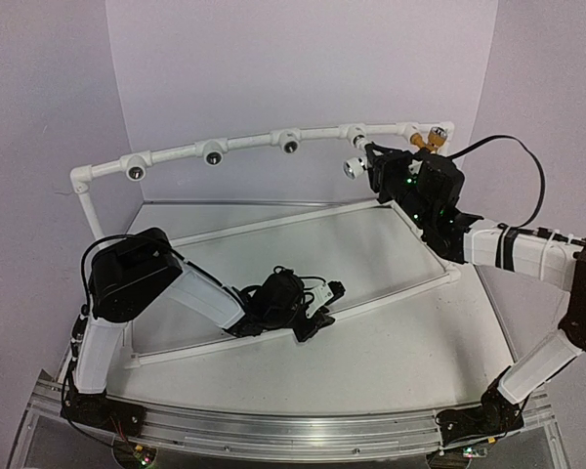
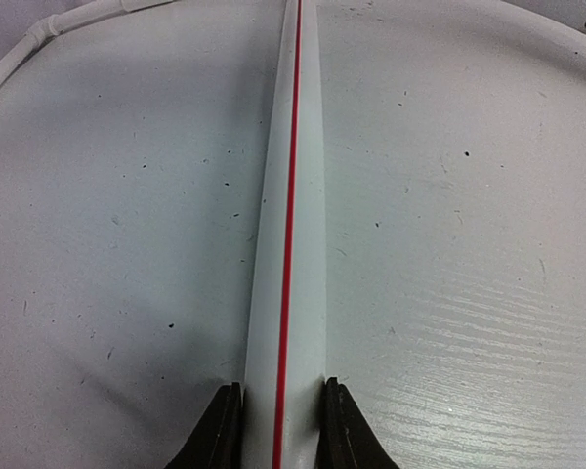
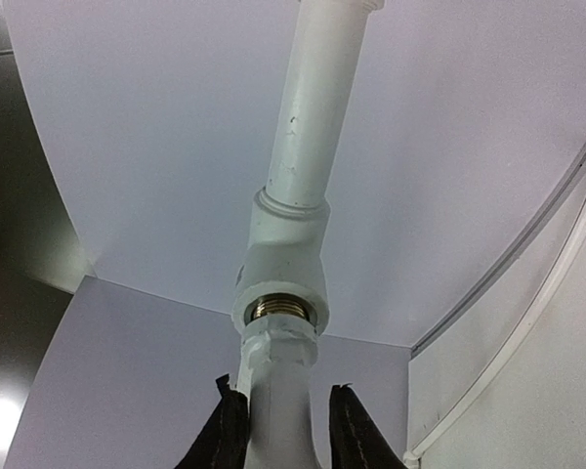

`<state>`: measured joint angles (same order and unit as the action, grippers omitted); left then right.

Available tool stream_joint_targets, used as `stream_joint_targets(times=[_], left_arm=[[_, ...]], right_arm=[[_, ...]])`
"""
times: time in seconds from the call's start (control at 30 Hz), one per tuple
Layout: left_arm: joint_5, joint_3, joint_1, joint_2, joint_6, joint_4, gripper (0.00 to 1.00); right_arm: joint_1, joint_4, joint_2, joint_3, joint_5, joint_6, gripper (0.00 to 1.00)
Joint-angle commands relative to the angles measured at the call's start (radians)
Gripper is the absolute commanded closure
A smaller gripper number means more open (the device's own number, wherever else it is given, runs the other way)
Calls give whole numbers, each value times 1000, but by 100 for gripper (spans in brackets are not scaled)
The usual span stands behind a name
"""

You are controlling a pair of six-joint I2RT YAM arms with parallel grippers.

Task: Install the water faucets
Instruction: Screw the water faucet onto the adaptor.

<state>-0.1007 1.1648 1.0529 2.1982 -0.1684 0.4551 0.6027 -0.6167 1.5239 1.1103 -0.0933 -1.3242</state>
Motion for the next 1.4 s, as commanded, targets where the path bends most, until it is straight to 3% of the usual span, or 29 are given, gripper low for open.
stream_joint_targets(times=[0.0, 0.27, 0.7, 0.87, 0.97, 1.17, 1.37], left_arm=[[0, -81, 42, 126, 84, -375, 100], [-2, -73, 41, 130, 84, -382, 100], [-3, -71, 41, 131, 86, -388, 100], [-3, -72, 41, 132, 87, -389, 100], [-5, -71, 41, 132, 85, -390, 100], [-5, -69, 41, 135, 85, -393, 100], [-5, -68, 41, 137, 85, -394, 100]], right_arm=[[-8, -81, 80, -11, 25, -360, 100], [2, -173, 74, -25, 5, -470, 100], [30, 45, -3, -8, -14, -238, 99], [66, 120, -49, 5, -75, -28, 47], [74, 170, -73, 7, -86, 21, 30], [102, 196, -168, -49, -95, 194, 5], [122, 342, -378, -111, -100, 441, 2]])
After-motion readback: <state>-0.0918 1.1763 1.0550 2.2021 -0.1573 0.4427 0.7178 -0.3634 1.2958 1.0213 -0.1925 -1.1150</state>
